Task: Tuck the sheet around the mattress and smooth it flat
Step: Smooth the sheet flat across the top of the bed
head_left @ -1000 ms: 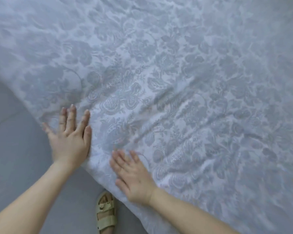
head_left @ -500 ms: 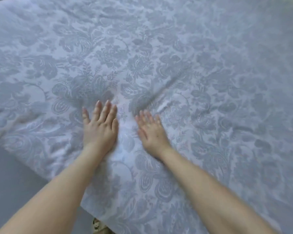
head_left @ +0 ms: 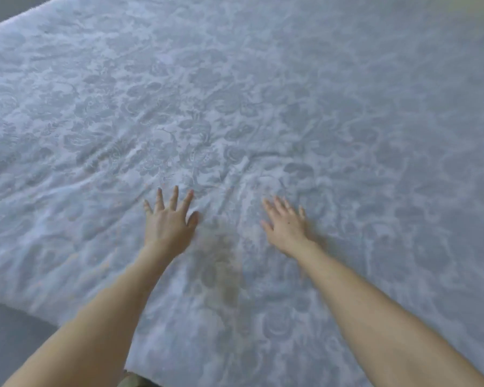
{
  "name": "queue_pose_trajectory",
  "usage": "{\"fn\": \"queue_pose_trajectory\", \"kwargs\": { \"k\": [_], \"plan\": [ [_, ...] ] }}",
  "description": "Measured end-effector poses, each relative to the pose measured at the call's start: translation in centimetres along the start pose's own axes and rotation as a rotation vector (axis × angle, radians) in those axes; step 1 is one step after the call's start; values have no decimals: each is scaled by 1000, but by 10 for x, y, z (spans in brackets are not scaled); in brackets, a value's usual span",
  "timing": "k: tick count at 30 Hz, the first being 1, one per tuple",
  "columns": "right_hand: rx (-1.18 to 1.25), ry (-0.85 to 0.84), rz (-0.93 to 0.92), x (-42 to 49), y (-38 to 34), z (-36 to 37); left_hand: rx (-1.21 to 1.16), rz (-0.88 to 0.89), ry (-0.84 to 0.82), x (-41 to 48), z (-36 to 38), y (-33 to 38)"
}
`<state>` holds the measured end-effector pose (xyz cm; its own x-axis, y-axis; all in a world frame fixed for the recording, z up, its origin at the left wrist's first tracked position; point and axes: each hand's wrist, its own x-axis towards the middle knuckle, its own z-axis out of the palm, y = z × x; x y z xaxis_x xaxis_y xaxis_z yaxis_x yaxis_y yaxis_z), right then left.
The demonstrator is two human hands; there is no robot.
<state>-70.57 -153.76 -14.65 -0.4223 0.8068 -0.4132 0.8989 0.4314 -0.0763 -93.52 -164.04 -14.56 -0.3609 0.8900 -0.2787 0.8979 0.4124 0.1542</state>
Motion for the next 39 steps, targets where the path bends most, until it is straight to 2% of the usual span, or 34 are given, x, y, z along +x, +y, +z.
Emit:
{"fn": "queue_pose_trajectory", "kwargs": {
  "k": [2, 6, 9, 12, 15, 17, 20, 24, 27, 30, 32, 34, 36, 39],
  "plan": [
    [8, -113, 171, -44, 77, 28, -5, 198, -80, -20, 35, 70],
    [56, -136, 505, -223, 209, 107, 51, 356, -182, -107, 110, 142],
    [127, -154, 694, -325, 262, 136, 126, 509, -184, -164, 126, 154],
    [129, -191, 784, -329, 271, 120, 78, 531, -167, -159, 106, 159],
    [182, 29, 707, -286, 278, 87, -20, 436, -89, -110, 71, 202],
    [206, 90, 569, -245, 276, 65, 4, 412, 1, -71, 52, 246],
    [184, 175, 376, -183, 272, 40, 62, 442, 45, -23, 46, 303],
    [90, 198, 205, -136, 268, 54, 91, 461, 91, 14, 67, 355],
    [12, 196, 61, -136, 280, 84, 98, 350, 151, 28, 91, 377],
    [-62, 240, 14, -142, 342, 98, 73, 217, 123, 35, 119, 411],
    [-58, 286, 163, -153, 421, 99, 69, 179, 99, 26, 139, 452],
    [-23, 306, 447, -184, 515, 104, 102, 221, 106, 0, 159, 510],
    [31, 326, 713, -228, 584, 120, 132, 359, 139, -42, 185, 581],
    [250, 316, 957, -280, 611, 147, 147, 634, 85, -136, 232, 677]
  ]
}}
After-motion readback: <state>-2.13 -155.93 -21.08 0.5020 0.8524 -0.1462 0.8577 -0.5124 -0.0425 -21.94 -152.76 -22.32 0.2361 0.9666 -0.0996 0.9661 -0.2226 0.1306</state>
